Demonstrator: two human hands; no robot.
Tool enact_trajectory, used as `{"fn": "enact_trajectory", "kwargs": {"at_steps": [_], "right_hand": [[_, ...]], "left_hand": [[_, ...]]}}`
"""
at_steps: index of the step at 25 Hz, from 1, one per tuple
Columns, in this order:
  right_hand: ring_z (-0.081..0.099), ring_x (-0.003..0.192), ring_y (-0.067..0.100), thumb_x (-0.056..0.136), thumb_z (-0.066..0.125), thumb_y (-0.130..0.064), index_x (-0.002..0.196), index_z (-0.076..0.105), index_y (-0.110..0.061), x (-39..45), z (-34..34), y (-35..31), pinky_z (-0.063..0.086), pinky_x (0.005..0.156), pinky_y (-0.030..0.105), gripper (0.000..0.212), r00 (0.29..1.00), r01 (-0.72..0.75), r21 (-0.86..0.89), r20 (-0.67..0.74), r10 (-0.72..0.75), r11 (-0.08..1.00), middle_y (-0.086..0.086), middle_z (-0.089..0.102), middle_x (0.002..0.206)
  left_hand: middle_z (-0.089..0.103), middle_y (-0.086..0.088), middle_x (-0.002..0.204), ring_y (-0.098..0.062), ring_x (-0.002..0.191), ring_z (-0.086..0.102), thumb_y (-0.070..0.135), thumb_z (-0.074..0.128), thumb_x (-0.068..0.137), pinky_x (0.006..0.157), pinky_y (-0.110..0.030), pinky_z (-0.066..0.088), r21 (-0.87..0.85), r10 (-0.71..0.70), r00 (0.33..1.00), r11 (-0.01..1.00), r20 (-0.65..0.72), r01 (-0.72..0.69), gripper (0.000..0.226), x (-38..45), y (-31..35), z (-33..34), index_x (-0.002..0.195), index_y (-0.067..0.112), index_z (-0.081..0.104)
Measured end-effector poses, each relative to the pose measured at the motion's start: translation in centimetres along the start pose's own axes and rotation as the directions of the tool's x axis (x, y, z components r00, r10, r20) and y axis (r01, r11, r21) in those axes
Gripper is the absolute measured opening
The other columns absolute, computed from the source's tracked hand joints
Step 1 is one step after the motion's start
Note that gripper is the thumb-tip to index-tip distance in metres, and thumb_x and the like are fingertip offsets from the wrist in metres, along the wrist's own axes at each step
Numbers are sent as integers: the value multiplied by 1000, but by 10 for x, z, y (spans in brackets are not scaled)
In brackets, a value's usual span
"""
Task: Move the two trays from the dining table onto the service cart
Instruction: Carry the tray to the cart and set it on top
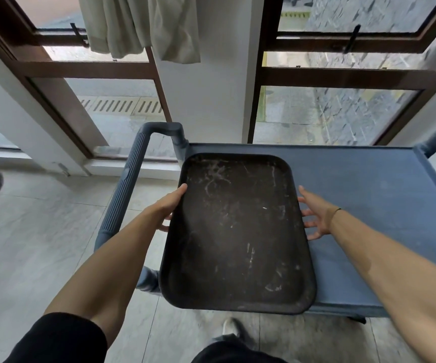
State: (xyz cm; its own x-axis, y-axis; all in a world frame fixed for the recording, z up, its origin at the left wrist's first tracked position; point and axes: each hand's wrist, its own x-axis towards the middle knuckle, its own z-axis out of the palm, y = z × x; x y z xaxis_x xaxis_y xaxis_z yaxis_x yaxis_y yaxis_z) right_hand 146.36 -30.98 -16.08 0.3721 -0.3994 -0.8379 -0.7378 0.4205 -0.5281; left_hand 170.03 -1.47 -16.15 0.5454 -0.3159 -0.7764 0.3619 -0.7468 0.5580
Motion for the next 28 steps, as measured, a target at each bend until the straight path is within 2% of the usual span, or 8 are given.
{"fn": "enact_trajectory", "kwargs": {"at_steps": [3,7,10,15,19,23,28], "right_hand": [[56,94,25,88,37,-75,94,58,-29,-4,-2,2,41,83,56,51,1000,-10,-12,-8,10,1000,3,58,105],[54,103,30,89,33,-75,115,57,-26,-9,-2,-3,40,87,61,60,1000,6,-65,0,-6,998,5,58,109],[52,117,32,90,32,-74,126,57,-22,-10,5,-3,36,101,65,68,999,-13,-114,-39,8,993,5,53,130],[49,125,32,92,32,-72,131,54,-22,-14,6,-2,33,104,64,67,999,-8,-119,-52,2,993,3,48,144],[32,143,35,96,32,-66,152,34,-19,-14,10,-4,28,109,62,73,991,100,-188,-75,-115,977,6,31,159],[33,144,33,101,30,-56,150,37,-9,-7,13,-7,24,119,47,68,897,384,-409,-48,-440,828,12,36,157],[30,145,33,99,30,-60,152,33,-18,-22,10,-4,24,119,46,68,762,549,-618,95,-640,563,13,34,157]], "left_hand": [[51,-6,134,-32,126,47,77,30,90,92,-52,43,5,-17,999,1000,-28,17,73,1,-1,6,140,26,46],[50,-11,142,-35,129,47,72,32,93,100,-56,44,15,-4,996,1000,-84,5,73,3,-3,12,144,21,43],[46,-13,146,-36,131,46,69,34,94,102,-56,44,16,-2,993,1000,-119,4,72,0,-4,14,145,20,43],[45,-12,146,-36,129,48,68,34,95,104,-55,44,-10,10,990,1000,-143,-11,72,-7,-5,17,145,18,45],[39,-15,152,-39,135,41,66,34,96,111,-57,35,4,36,977,999,-212,-36,75,-15,-9,22,149,14,40],[36,-15,155,-37,138,38,64,39,95,111,-52,31,-16,97,945,994,-313,-108,75,-40,-17,24,149,13,40],[42,-10,155,-31,139,40,60,43,96,112,-42,31,-62,210,848,960,-486,-274,67,-88,-41,34,146,14,45]]}}
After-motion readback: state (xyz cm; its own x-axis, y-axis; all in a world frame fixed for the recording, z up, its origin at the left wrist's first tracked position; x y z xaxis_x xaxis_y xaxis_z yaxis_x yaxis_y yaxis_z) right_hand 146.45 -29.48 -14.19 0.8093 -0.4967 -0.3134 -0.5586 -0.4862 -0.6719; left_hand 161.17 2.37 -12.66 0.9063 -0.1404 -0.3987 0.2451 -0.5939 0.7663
